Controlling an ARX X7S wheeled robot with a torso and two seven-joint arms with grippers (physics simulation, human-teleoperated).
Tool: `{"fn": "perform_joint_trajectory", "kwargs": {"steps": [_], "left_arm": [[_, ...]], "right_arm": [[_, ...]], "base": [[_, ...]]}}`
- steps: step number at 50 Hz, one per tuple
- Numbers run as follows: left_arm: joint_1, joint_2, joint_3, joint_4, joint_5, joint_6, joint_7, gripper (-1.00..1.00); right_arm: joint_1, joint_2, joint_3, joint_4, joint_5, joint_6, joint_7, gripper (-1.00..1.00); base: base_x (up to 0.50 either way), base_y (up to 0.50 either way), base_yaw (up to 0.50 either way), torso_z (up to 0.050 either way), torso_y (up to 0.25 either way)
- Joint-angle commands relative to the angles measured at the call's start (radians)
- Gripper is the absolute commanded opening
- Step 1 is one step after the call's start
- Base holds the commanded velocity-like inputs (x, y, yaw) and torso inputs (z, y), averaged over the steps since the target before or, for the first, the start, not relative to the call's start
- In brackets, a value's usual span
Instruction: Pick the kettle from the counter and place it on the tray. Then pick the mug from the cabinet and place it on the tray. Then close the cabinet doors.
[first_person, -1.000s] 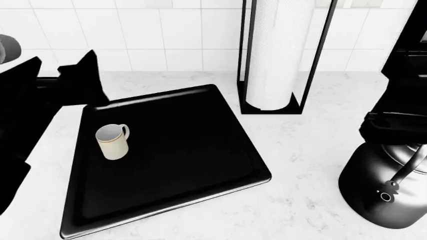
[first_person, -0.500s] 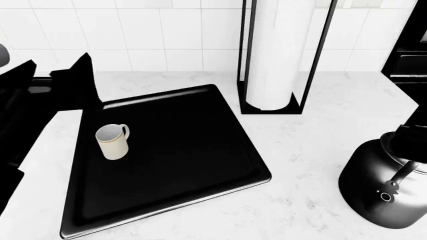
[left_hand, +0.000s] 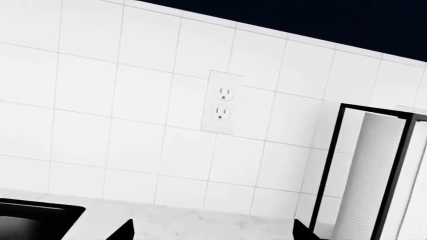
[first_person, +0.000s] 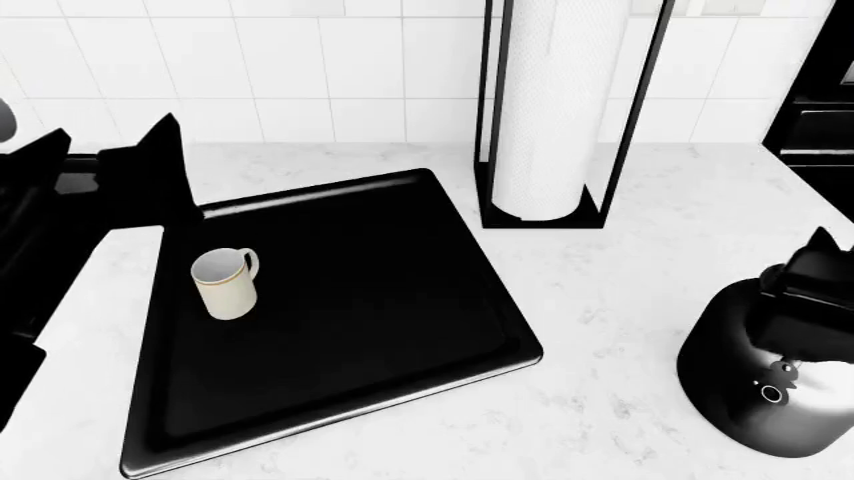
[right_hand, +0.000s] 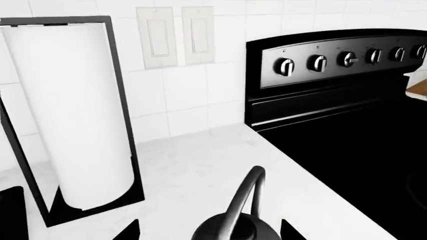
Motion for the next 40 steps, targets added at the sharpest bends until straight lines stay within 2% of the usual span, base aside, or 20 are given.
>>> {"fn": "perform_joint_trajectory", "kwargs": {"steps": [1, 11, 18, 28, 40], "left_arm": [[0.018, -0.002, 0.000, -0.003, 0.015, 0.013, 0.015, 1.00], [0.035, -0.005, -0.004, -0.006, 0.029, 0.024, 0.028, 1.00], [0.043, -0.006, -0.003, -0.006, 0.035, 0.030, 0.033, 1.00], [0.049, -0.005, 0.003, -0.010, 0.046, 0.039, 0.041, 1.00], [0.052, -0.009, 0.004, -0.020, 0.051, 0.046, 0.047, 1.00]], "right_arm": [[-0.313, -0.032, 0.145, 0.000, -0.116, -0.035, 0.000, 1.00], [-0.070, -0.002, -0.275, 0.000, -0.216, -0.161, 0.000, 1.00], [0.109, 0.015, -0.502, 0.001, -0.239, -0.208, 0.000, 1.00], [0.489, -0.046, -0.893, 0.070, -0.233, -0.227, 0.000, 1.00], [0.899, -0.110, -1.420, 0.118, -0.262, -0.362, 0.000, 1.00]], "base": [[0.00, 0.00, 0.00, 0.000, 0.000], [0.00, 0.00, 0.00, 0.000, 0.000], [0.00, 0.00, 0.00, 0.000, 0.000], [0.00, 0.00, 0.00, 0.000, 0.000], [0.00, 0.00, 0.00, 0.000, 0.000]]}}
